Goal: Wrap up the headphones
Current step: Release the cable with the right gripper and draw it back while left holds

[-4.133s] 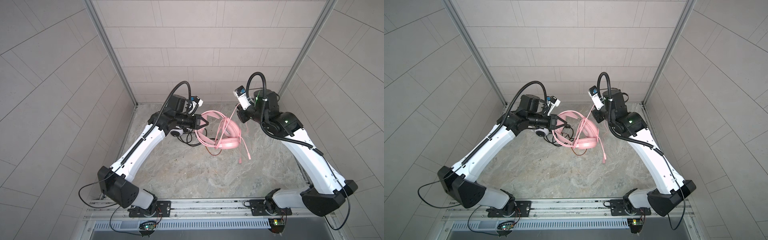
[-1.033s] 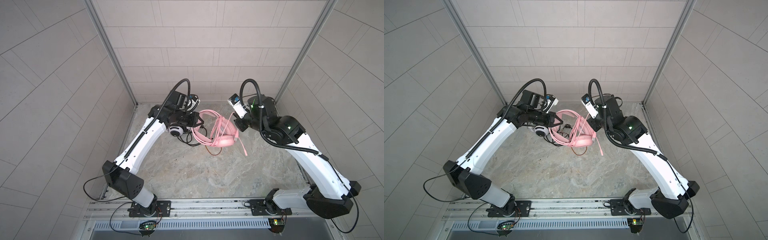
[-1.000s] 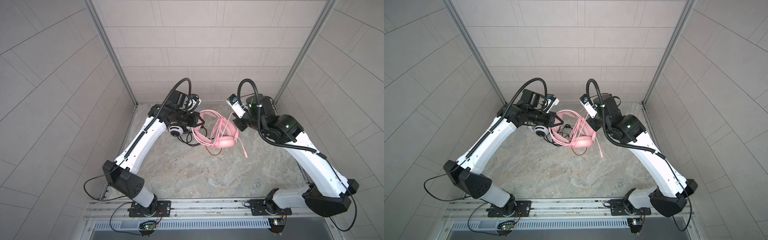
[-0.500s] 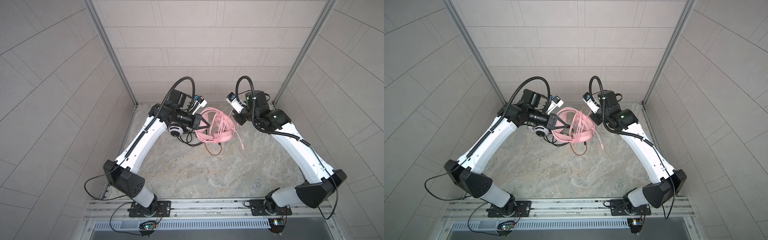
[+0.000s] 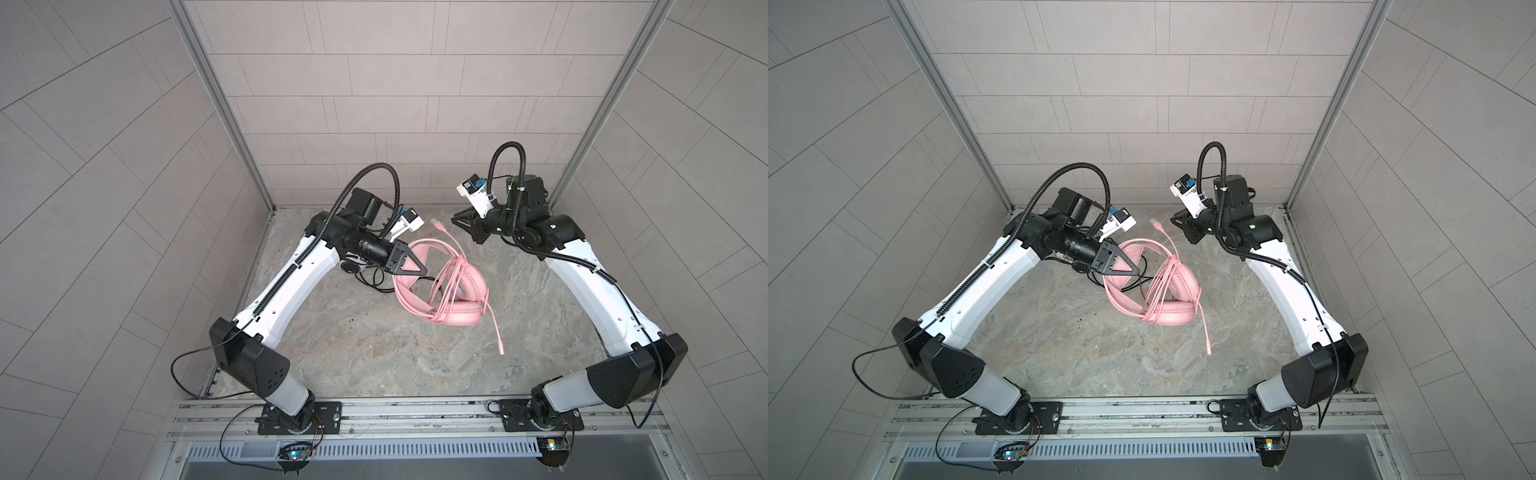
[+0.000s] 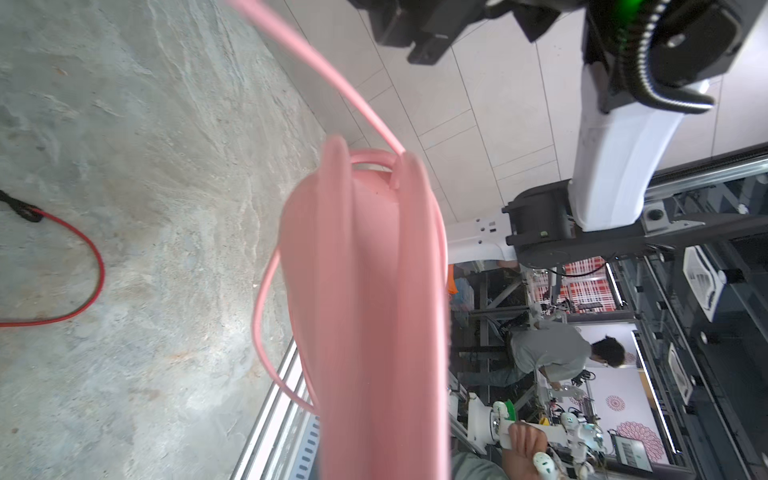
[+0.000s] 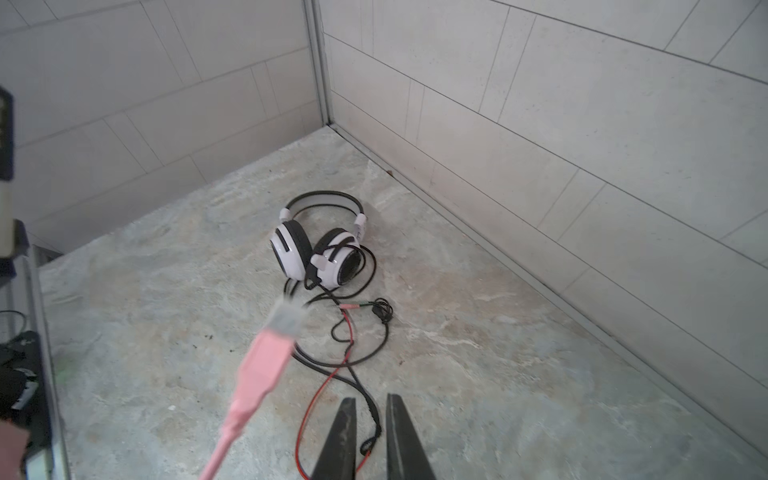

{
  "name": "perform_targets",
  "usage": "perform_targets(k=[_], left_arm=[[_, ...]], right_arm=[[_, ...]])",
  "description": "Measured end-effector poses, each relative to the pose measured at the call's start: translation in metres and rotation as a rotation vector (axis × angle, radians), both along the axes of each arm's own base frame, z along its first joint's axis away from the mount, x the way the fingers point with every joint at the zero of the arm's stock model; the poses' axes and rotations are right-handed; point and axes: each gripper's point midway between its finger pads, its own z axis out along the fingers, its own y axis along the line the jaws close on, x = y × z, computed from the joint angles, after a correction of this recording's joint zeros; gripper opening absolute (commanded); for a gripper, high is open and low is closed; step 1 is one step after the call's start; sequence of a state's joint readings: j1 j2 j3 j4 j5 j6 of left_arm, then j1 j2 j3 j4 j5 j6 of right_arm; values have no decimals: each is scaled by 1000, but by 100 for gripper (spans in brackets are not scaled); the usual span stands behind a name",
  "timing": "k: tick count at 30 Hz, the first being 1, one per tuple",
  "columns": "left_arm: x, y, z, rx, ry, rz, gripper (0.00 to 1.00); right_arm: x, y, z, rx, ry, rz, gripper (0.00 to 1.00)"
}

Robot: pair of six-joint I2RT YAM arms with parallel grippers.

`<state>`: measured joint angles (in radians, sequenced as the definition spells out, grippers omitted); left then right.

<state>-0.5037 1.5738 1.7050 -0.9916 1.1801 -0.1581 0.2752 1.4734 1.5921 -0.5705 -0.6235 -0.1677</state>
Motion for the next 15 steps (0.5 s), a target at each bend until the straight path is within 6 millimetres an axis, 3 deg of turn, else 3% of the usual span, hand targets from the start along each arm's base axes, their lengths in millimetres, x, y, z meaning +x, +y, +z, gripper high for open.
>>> perform_targets(k=[7,10,15], left_arm=[[12,-11,-3,-107,87,63,0],[20,-17,-3,-171,169,83,0],[30,-21,12,-261,227,81,0]], right_arm=[[-12,8,-81,52,243,23,17],[-11,3,-88,61,273,-5,18],[-7,-15,-62,105,232,-87,26]])
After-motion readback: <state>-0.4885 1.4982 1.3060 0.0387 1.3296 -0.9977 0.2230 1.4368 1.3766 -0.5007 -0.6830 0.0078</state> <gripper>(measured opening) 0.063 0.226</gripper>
